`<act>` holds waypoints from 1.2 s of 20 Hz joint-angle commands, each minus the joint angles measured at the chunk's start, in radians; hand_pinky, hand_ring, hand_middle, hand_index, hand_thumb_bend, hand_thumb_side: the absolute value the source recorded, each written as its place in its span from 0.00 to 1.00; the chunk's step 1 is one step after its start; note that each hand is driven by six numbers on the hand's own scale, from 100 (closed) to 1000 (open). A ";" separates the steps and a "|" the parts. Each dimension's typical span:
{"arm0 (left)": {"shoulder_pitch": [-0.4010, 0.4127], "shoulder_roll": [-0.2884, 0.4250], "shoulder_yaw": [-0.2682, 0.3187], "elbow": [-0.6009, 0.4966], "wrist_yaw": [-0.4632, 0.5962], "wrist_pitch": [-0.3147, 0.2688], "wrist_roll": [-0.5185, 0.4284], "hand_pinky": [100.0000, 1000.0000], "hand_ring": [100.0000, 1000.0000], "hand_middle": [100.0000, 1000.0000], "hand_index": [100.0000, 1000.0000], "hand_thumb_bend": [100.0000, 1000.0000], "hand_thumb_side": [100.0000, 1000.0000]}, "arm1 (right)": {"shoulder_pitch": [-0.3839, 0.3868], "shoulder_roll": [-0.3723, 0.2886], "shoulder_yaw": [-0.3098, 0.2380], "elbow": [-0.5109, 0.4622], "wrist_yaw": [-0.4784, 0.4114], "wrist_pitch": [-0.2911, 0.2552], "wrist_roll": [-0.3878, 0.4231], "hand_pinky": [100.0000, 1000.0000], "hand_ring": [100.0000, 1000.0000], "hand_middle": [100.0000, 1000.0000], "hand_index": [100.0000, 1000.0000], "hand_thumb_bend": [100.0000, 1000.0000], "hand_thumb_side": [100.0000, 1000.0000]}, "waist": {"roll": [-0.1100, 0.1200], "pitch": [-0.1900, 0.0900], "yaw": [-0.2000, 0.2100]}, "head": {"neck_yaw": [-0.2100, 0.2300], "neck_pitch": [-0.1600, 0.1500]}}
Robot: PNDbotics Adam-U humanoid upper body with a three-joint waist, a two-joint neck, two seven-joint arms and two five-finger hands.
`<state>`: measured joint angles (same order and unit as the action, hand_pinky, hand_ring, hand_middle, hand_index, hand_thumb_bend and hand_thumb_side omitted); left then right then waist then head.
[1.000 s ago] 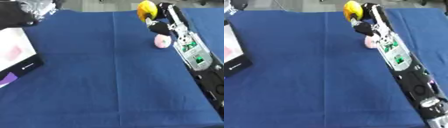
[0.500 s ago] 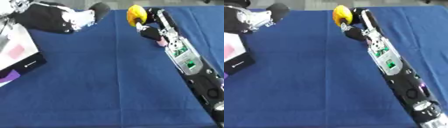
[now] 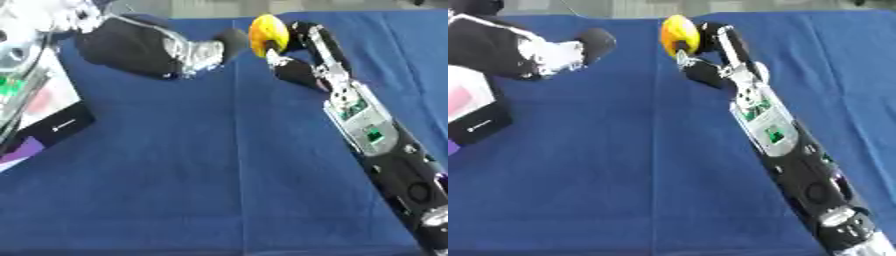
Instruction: Pick up the objects with one hand, pass them to the other hand, and then place them into the box on the other side of the table.
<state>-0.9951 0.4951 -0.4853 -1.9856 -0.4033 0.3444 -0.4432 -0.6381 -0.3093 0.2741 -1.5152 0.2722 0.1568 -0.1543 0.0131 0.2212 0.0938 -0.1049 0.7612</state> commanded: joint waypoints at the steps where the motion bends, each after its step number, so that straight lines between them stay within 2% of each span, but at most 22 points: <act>1: -0.030 -0.010 -0.005 -0.009 -0.018 0.014 -0.040 0.70 0.67 0.71 0.74 0.33 0.50 | -0.014 0.003 0.006 -0.011 0.012 -0.015 0.001 0.70 0.54 0.43 0.43 0.00 0.18 | 0.012 -0.037 0.003 | -0.002 0.005; 5: -0.036 -0.029 -0.026 0.049 -0.046 0.028 -0.066 0.70 0.67 0.71 0.75 0.33 0.50 | -0.013 0.008 0.012 -0.011 0.012 -0.025 -0.002 0.70 0.54 0.44 0.43 0.00 0.18 | 0.012 -0.038 0.005 | -0.002 0.006; 18: -0.048 -0.088 -0.078 0.229 -0.152 -0.017 -0.111 0.71 0.69 0.72 0.76 0.33 0.51 | -0.017 0.024 0.038 -0.024 0.006 -0.064 0.005 0.70 0.53 0.43 0.43 0.00 0.18 | 0.012 -0.036 0.005 | 0.005 0.009; 24: -0.046 -0.105 -0.084 0.303 -0.224 -0.036 -0.123 0.73 0.71 0.73 0.78 0.30 0.49 | -0.011 0.028 0.045 -0.023 -0.007 -0.087 0.014 0.70 0.53 0.43 0.43 0.00 0.19 | 0.012 -0.036 0.007 | 0.009 0.009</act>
<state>-1.0214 0.3870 -0.5759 -1.6877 -0.6113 0.3143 -0.5632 -0.6355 -0.2763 0.3201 -1.5157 0.2715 0.0784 -0.1418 0.0132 0.2206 0.0994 -0.0989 0.7634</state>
